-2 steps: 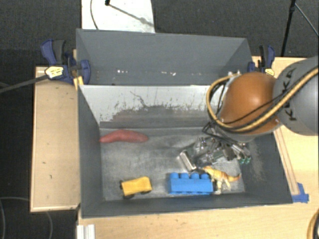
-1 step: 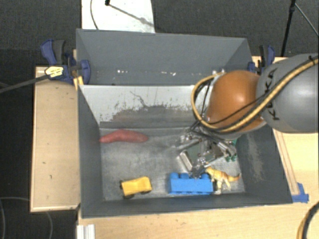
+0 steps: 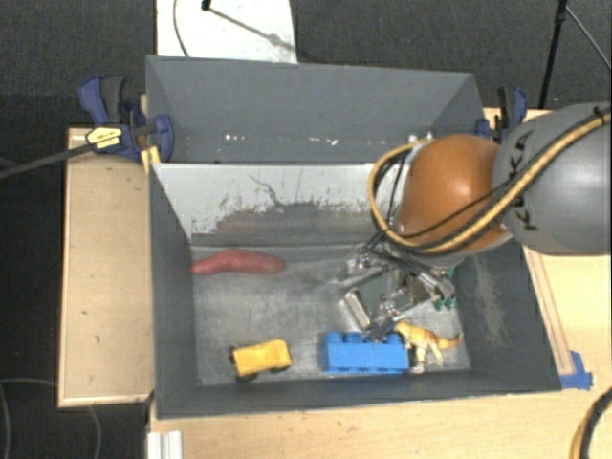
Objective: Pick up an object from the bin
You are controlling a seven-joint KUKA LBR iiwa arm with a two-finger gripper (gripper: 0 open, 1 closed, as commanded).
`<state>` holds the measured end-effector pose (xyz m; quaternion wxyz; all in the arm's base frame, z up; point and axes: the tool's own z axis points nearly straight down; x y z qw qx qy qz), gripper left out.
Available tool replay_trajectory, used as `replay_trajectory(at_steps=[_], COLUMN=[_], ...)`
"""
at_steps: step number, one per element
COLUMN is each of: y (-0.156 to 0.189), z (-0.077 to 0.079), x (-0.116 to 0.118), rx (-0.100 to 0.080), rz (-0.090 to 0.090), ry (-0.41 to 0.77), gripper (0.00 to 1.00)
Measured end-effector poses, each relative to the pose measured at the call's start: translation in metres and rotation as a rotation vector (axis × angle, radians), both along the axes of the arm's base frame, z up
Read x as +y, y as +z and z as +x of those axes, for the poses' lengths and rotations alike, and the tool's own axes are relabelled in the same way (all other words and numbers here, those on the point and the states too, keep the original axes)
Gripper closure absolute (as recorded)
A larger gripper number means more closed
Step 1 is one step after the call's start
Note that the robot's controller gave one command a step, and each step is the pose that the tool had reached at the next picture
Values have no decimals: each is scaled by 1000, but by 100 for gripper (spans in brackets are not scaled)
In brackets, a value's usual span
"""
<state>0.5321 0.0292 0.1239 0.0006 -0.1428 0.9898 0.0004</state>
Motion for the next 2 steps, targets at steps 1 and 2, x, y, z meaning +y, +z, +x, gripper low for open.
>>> replay_trajectory(at_steps=[1,2], y=[-18,-35], z=[20,7], x=[-42,-74], rx=[-5,-22], rz=[2,15], ry=[32,3], gripper=[0,0])
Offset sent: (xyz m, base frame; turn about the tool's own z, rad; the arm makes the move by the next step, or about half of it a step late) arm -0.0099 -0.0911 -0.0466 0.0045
